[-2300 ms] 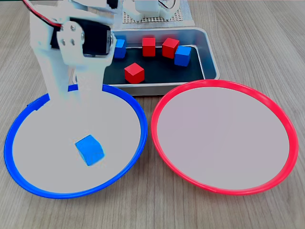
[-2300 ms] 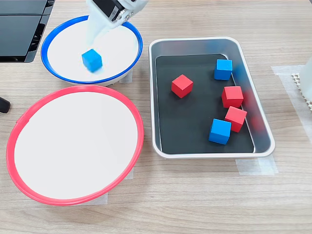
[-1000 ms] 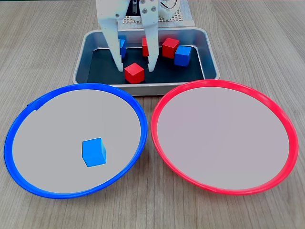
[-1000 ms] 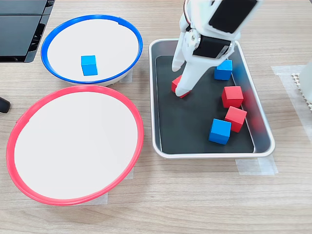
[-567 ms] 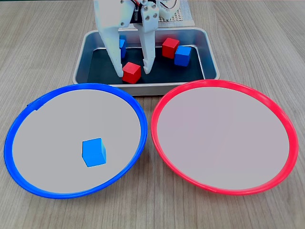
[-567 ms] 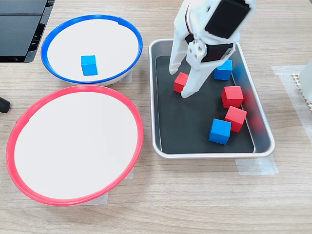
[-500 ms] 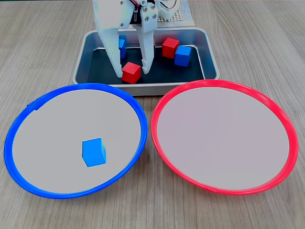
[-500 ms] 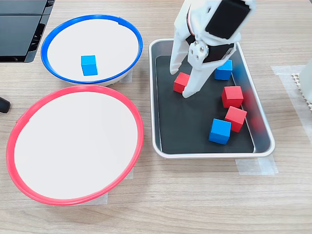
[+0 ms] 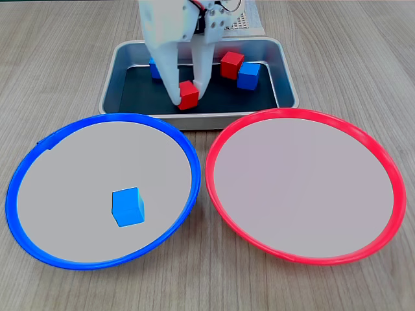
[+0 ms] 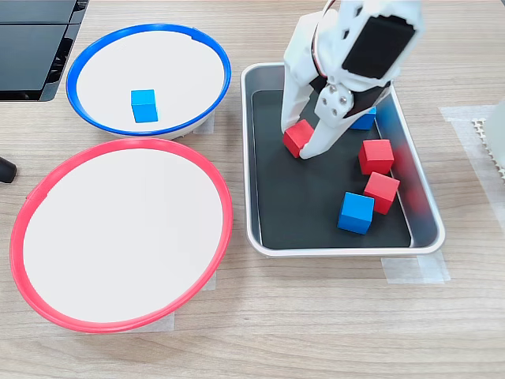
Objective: Move six blocks tray to matching dishes
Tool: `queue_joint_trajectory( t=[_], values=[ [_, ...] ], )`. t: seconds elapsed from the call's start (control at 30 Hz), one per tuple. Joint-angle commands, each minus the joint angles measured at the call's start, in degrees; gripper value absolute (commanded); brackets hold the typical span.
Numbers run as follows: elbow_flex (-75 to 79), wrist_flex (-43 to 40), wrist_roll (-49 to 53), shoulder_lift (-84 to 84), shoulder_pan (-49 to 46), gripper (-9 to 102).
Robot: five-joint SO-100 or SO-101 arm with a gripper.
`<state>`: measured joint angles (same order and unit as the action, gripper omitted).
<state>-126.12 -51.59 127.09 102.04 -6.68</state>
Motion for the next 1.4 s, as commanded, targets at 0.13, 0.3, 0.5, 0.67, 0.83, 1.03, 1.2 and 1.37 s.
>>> queue_joint_trajectory(
  t=[0.13,0.3,0.5,0.67,0.83,1.03,1.2,1.37],
  values=[
    [20.7,-9.8,-67.1,-0.5,22.0,0],
    [33.3,2.7,-89.4,-10.4,23.4,0],
    [36.3,13.6,-84.6,-22.0,17.7,0],
    [33.9,13.7,-78.2,-23.4,13.5,12],
    [33.2,11.7,-76.7,-21.7,13.1,18],
    [33.3,-12.7,-62.7,-11.4,14.1,0],
    [24.5,-30.5,-40.3,0.2,13.0,0],
    [13.2,-30.3,-30.4,6.1,11.6,10]
  ],
)
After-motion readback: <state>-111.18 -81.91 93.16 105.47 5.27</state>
